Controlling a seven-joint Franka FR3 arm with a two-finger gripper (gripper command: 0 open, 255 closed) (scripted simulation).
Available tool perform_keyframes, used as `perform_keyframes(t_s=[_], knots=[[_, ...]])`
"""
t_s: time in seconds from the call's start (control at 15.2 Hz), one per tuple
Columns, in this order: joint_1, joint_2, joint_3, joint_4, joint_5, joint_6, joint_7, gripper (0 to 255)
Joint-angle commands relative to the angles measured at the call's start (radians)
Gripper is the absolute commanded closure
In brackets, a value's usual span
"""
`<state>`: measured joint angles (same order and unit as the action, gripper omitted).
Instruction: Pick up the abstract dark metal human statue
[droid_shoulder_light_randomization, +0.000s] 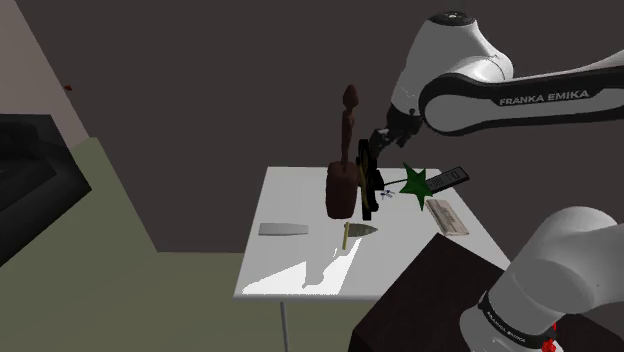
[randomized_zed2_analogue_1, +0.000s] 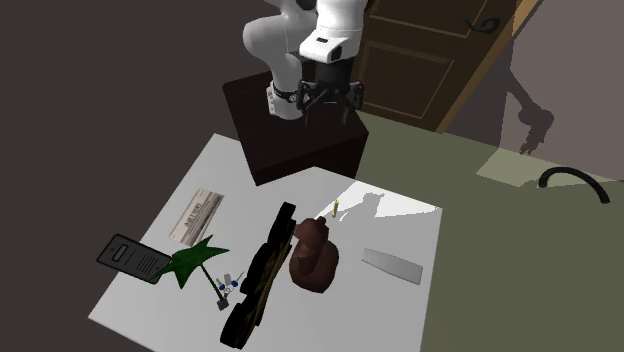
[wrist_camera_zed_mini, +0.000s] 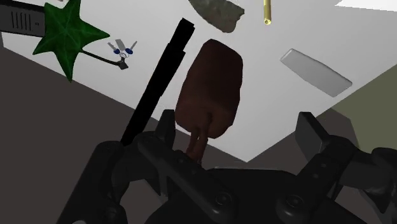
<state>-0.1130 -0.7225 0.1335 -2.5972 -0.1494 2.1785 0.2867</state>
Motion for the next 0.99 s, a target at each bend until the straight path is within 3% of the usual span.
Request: perform_keyframes(t_s=[0.0,0.26,0.53,0.73,0.92], knots=[[-0.032,0.042,0.026,-0.032,-0.024,0.125,0.07,0],[-0.137,0.17,0.097,-0.052,-0.109,0.356,0.23,0],[-0.315,0.318,0.223,-0.023,-0.272,0.557,0.457,0],[-0.523,0.43,0.377,0.037,-0.493,0.665,0.712,0],[-0.769,0.552,0.572,0.143,-0.836,0.698,1.068,0]])
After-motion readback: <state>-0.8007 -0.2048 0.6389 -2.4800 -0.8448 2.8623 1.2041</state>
